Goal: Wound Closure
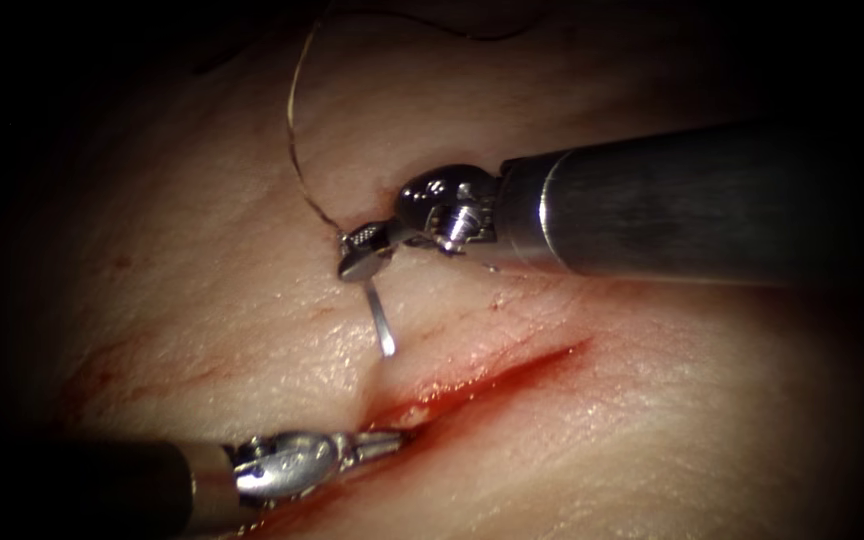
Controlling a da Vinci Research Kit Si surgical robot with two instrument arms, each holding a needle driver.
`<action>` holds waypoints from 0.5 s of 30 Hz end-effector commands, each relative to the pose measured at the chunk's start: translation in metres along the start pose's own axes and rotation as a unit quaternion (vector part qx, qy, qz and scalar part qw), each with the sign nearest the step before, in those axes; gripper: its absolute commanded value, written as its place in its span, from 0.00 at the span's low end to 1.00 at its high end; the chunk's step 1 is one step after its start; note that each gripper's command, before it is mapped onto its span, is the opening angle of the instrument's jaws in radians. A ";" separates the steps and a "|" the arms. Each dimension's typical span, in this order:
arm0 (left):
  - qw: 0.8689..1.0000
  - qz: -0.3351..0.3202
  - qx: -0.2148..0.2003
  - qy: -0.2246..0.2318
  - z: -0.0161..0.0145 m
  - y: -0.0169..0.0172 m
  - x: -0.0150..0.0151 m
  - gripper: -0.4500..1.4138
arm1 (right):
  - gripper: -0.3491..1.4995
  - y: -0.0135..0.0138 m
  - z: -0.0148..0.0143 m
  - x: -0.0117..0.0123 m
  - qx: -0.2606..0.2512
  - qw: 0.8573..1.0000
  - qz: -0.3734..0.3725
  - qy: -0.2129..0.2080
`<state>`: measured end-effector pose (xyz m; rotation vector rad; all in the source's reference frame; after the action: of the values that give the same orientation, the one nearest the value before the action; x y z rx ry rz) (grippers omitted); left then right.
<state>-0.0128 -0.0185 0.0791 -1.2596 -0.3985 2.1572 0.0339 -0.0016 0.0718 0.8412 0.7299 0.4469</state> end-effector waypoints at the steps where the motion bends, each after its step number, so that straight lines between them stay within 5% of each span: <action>1: 1.000 -0.001 -0.001 0.000 0.0008 0.0005 -0.0006 0.13 | 0.00 0.0002 0.0013 -0.0002 0.006 1.000 0.023 -0.007; 15: 1.000 -0.002 -0.002 0.000 0.0006 0.0006 -0.0005 0.13 | 0.00 -0.0010 0.0034 -0.0032 0.047 0.990 0.110 -0.068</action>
<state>-0.0128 -0.0185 0.0790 -1.2592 -0.4009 2.1567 0.0338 -0.0055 0.0731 1.0366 0.5358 0.5597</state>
